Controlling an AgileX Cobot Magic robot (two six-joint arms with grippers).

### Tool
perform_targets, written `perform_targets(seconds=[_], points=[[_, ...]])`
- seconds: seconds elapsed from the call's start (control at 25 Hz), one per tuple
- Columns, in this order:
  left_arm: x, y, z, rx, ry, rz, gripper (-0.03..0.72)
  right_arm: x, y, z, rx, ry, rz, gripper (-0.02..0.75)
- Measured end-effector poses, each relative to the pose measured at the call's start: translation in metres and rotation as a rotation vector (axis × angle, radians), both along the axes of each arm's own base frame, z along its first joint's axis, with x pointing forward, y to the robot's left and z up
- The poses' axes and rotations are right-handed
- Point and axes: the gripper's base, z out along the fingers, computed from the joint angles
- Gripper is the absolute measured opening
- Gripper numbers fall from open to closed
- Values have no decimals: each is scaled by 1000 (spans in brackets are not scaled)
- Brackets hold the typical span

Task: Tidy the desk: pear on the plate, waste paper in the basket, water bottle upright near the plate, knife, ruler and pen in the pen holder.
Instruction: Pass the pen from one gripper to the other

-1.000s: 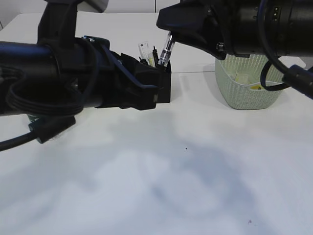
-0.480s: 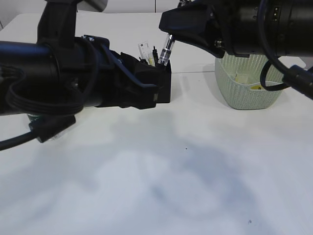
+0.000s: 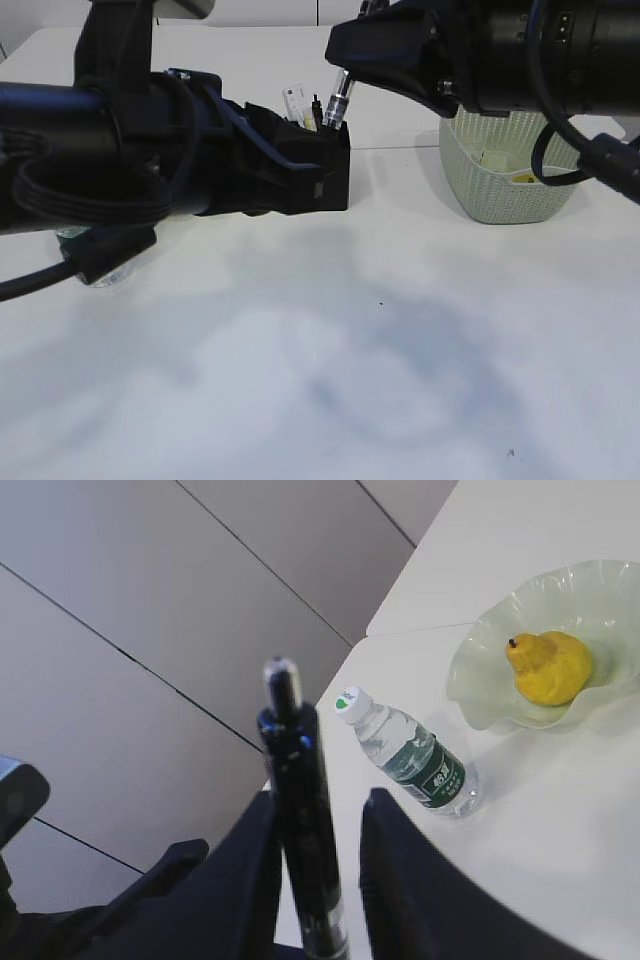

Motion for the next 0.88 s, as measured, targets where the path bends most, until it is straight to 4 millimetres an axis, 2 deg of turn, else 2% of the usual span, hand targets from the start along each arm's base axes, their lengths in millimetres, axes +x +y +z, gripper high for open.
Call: perform_targets(seconds=[0.2, 0.88], points=[[0, 0, 0, -7, 5, 4, 62, 0, 0, 0, 0, -2, 3, 160], [0, 0, 0, -8, 5, 6, 62, 0, 0, 0, -4, -6, 2, 155]])
